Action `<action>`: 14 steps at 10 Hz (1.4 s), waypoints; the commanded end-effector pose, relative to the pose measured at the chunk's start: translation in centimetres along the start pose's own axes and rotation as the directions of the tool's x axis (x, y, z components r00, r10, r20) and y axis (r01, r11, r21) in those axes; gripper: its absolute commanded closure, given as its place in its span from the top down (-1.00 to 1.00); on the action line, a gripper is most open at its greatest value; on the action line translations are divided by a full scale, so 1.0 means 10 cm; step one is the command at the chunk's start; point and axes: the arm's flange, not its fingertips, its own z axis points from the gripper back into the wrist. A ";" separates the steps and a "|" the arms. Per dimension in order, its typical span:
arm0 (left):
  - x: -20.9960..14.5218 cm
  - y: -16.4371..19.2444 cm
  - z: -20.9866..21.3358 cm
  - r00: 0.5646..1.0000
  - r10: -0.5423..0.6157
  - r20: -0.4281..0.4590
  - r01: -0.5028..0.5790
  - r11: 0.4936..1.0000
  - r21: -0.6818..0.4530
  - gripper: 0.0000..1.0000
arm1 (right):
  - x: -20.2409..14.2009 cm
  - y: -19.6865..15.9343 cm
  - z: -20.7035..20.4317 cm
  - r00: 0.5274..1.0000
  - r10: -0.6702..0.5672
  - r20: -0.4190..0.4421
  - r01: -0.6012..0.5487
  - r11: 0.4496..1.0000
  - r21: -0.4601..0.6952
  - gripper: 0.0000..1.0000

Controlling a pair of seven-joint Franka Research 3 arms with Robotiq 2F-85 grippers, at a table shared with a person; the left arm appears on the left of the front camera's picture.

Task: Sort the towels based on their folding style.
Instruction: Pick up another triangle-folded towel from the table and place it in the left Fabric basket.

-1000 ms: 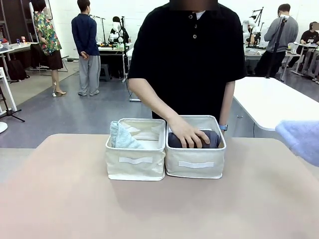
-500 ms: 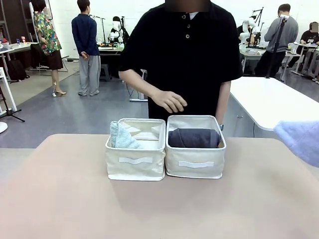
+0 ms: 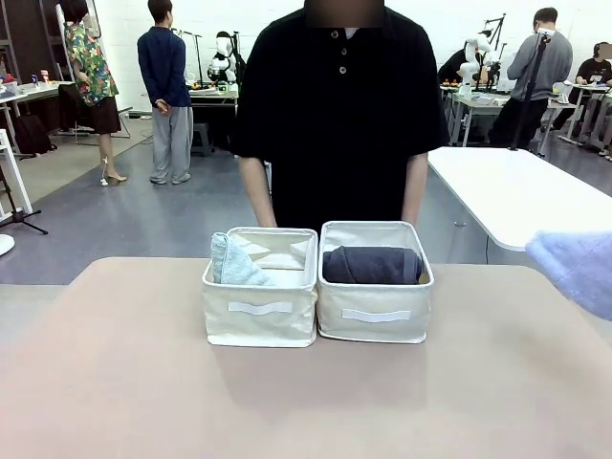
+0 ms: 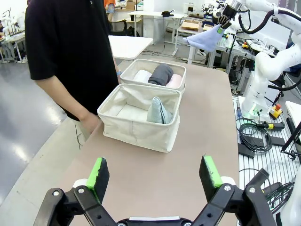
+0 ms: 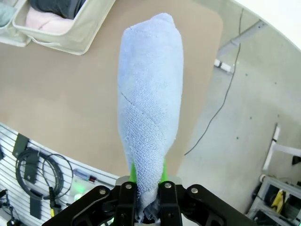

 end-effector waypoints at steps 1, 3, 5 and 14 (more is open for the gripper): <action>0.01 -0.02 -0.01 1.000 -0.004 0.005 0.004 1.000 0.013 1.00 | 0.15 0.17 0.16 0.992 0.126 -0.016 -0.126 0.992 -0.009 -0.67; 0.01 -0.02 -0.01 1.000 -0.004 0.005 0.004 1.000 0.013 1.00 | 0.47 0.48 0.33 0.910 0.397 -0.116 -0.401 0.916 -0.006 -0.67; 0.01 -0.02 -0.01 1.000 -0.004 0.005 0.004 1.000 0.013 1.00 | 0.77 0.66 0.32 0.834 0.500 -0.235 -0.506 0.862 0.036 -0.67; 0.01 -0.02 -0.01 1.000 -0.004 0.005 0.004 1.000 0.013 1.00 | 1.02 0.91 0.01 0.762 0.561 -0.325 -0.583 0.812 0.034 -0.67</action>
